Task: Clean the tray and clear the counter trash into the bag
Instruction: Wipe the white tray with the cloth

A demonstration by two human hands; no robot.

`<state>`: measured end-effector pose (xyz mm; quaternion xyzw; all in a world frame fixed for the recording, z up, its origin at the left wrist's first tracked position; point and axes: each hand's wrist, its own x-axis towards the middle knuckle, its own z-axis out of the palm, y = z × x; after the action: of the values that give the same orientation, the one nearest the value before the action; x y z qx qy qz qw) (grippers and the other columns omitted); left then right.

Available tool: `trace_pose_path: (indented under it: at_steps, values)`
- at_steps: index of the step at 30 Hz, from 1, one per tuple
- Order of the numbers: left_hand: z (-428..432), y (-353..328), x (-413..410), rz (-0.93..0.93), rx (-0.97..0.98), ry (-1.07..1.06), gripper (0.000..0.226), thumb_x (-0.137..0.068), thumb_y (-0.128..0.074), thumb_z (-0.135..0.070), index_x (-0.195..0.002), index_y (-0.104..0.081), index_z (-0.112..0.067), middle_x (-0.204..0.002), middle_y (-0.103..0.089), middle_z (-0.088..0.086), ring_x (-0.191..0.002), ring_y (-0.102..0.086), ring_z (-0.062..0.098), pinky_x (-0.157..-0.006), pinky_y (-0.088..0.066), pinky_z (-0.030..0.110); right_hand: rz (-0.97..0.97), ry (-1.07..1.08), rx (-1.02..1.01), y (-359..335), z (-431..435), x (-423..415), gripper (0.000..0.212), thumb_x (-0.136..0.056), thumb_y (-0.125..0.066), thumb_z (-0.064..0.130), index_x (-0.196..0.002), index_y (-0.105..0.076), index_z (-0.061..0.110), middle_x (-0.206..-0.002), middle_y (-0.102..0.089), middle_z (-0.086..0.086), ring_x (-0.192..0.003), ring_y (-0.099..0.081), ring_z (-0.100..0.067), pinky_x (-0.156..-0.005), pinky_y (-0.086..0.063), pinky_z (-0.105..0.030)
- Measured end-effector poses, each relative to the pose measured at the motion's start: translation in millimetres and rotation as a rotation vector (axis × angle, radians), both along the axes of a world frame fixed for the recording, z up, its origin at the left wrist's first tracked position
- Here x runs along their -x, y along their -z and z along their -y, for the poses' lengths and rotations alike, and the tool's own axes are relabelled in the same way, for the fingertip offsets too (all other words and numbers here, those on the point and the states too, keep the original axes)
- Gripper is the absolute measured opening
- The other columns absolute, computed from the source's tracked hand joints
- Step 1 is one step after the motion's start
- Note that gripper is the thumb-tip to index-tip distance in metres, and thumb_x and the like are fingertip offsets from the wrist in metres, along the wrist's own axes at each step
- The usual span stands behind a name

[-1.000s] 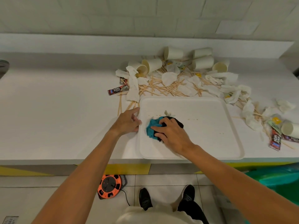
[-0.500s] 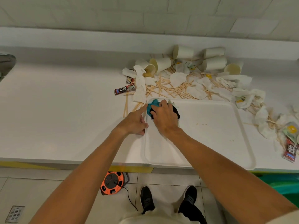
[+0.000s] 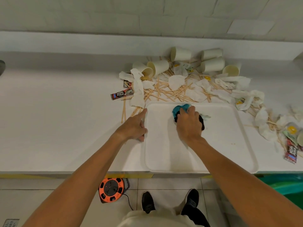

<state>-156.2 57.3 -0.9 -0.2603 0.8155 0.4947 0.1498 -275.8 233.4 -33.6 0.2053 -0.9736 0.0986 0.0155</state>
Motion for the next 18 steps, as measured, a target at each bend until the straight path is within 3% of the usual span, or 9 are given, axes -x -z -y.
trace_pose_path:
  at_steps: [3, 6, 11, 14, 18]
  values:
    - [-1, -2, -1, 0.006, 0.007, -0.001, 0.085, -0.092, -0.061, -0.007, -0.154, -0.011, -0.037, -0.092, -0.062, 0.006, -0.069, -0.072, 0.013, -0.081, -0.06, 0.032, 0.027, -0.149, 0.031, 3, 29, -15, 0.033, -0.098, -0.05, 0.021, -0.127, -0.053, 0.008, -0.125, -0.044, -0.017, -0.105, -0.049, -0.034, -0.082, -0.049, -0.042]
    - [-3, 2, -1, 0.006, 0.033, -0.006, 0.084, -0.092, -0.06, -0.01, -0.155, -0.011, -0.037, -0.087, -0.062, 0.003, -0.072, -0.072, 0.014, -0.083, -0.059, 0.036, 0.057, -0.247, 0.055, 3, 59, -22, 0.033, -0.1, -0.045, 0.024, -0.13, -0.052, 0.013, -0.131, -0.04, -0.016, -0.108, -0.047, -0.033, -0.086, -0.047, -0.041]
    - [-4, 8, -4, -0.008, 0.004, -0.041, 0.08, -0.094, -0.057, -0.011, -0.155, -0.012, -0.038, -0.094, -0.063, 0.015, -0.076, -0.07, 0.019, -0.078, -0.06, 0.032, 0.061, -0.367, 0.046, 1, 66, -16, 0.029, -0.102, -0.042, 0.025, -0.125, -0.056, 0.017, -0.127, -0.043, -0.013, -0.105, -0.047, -0.03, -0.077, -0.042, -0.037]
    - [-4, 7, -5, -0.015, -0.03, -0.058, 0.078, -0.095, -0.055, -0.01, -0.153, -0.014, -0.041, -0.088, -0.059, 0.01, -0.072, -0.068, 0.016, -0.071, -0.06, 0.026, 0.038, -0.342, 0.04, -2, 42, -4, 0.029, -0.102, -0.041, 0.028, -0.123, -0.058, 0.02, -0.122, -0.045, -0.01, -0.105, -0.048, -0.029, -0.068, -0.043, -0.036]
    - [-1, 9, -5, -0.027, -0.014, -0.036, 0.078, -0.095, -0.056, -0.012, -0.153, -0.014, -0.041, -0.086, -0.057, 0.009, -0.077, -0.069, 0.02, -0.08, -0.06, 0.034, -0.027, -0.203, 0.031, 1, -14, 23, 0.028, -0.101, -0.044, 0.025, -0.123, -0.059, 0.019, -0.117, -0.047, -0.011, -0.1, -0.05, -0.029, -0.077, -0.046, -0.038]
